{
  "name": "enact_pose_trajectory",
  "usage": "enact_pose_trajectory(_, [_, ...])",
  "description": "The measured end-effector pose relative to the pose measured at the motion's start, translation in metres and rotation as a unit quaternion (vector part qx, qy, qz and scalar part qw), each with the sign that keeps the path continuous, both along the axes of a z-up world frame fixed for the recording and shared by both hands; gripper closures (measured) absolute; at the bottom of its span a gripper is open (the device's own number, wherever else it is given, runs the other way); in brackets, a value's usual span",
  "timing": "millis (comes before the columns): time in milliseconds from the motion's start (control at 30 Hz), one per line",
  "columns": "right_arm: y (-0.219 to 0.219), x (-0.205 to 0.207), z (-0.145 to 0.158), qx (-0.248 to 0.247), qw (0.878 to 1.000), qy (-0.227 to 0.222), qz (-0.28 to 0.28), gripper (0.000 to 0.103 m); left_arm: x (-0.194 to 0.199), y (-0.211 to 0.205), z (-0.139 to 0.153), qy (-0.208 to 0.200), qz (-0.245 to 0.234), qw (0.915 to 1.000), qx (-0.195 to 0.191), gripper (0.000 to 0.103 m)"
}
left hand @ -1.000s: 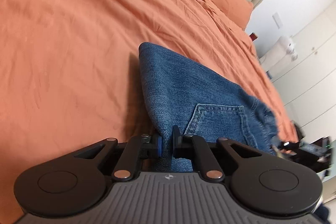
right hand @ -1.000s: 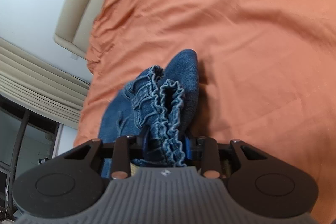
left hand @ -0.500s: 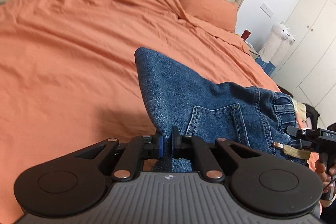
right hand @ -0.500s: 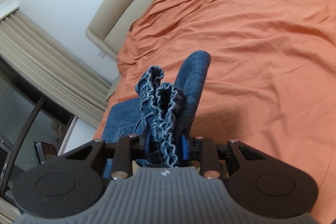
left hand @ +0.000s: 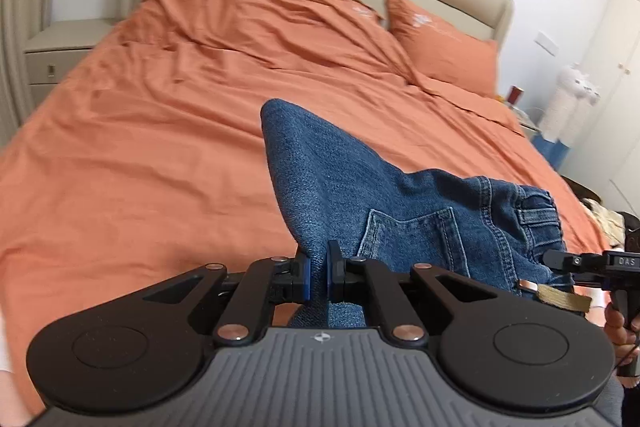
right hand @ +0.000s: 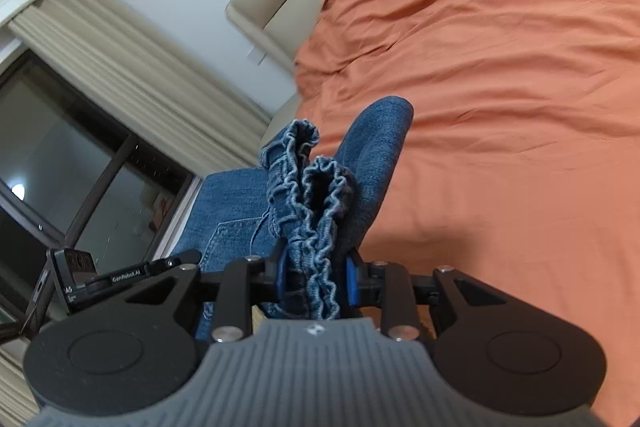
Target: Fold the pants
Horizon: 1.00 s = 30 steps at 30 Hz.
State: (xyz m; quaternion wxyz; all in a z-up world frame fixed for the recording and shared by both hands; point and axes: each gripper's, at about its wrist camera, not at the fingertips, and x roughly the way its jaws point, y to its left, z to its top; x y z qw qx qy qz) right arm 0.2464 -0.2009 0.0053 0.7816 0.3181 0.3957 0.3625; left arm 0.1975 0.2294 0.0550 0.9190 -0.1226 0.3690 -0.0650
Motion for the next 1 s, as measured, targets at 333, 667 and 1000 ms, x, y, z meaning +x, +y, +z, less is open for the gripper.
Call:
enact_pose_trajectory(333, [0.109,0.054,-0.041,-0.005,0.999,0.033,0.036,0.079,0.035,0.091,-0.049,0.020,0.051,0.9983,-0.018,0.096])
enact_pose_trajectory(667, [0.169,0.104,-0.106,-0.052,0.993,0.081,0.063,0.079,0.071,0.143,-0.135,0.045,0.067,0.9963,-0.028,0.096])
enact_pose_trajectory(1000, [0.164,0.126,-0.169,-0.089,0.987,0.125,0.045,0.078,0.081,0.159,-0.178,0.073,0.071,0.9946,-0.020,0.091])
